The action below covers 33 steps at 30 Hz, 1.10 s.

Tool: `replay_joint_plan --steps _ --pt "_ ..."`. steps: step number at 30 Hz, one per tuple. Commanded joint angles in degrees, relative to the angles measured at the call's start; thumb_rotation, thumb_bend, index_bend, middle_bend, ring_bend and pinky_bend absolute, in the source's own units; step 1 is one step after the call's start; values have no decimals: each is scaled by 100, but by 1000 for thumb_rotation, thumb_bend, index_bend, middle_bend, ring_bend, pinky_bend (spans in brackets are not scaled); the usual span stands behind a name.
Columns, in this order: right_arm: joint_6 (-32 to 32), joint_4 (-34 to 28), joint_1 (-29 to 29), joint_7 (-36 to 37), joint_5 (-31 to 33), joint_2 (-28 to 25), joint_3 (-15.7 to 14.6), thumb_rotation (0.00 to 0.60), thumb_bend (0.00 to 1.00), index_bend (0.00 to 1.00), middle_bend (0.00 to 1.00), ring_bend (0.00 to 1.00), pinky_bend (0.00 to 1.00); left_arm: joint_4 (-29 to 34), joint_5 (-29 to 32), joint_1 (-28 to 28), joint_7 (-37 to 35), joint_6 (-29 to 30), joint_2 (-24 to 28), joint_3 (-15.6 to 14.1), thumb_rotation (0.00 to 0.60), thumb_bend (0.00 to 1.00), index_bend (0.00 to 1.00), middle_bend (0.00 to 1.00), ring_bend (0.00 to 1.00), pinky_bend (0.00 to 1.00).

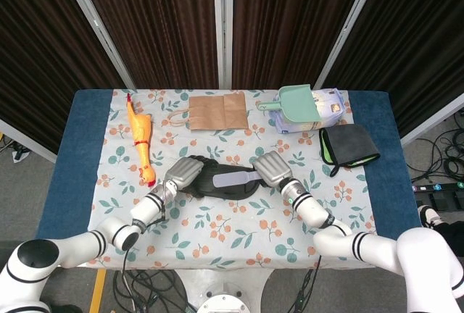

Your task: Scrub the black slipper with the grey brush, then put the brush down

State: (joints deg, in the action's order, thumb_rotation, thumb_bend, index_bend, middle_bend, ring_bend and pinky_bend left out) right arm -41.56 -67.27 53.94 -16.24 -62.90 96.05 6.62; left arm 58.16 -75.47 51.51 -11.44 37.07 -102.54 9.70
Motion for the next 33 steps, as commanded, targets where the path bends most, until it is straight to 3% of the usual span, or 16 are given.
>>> replay_joint_plan --steps 1,8,15,25,33 --pt "-80 93 -70 -115 0 -18 -64 600 526 1000 986 1000 1000 20 -7 4 -15 -8 27 -19 600 28 343 370 220 225" --pt "-377 -55 -329 -276 -109 -424 -162 600 529 1000 986 1000 1000 46 31 23 -109 -55 62 -26 600 30 343 371 220 225" --pt "-469 -749 -383 590 -730 -740 -51 600 529 1000 986 1000 1000 78 27 62 -147 -95 91 -44 600 29 343 371 220 225" --pt "-197 273 -168 154 -866 138 -172 600 529 1000 986 1000 1000 78 109 80 -160 -157 112 -55 600 30 343 371 220 225" --pt "-468 411 -524 196 -775 -202 -178 600 528 1000 986 1000 1000 92 102 106 -120 -168 119 -81 600 30 343 371 220 225"
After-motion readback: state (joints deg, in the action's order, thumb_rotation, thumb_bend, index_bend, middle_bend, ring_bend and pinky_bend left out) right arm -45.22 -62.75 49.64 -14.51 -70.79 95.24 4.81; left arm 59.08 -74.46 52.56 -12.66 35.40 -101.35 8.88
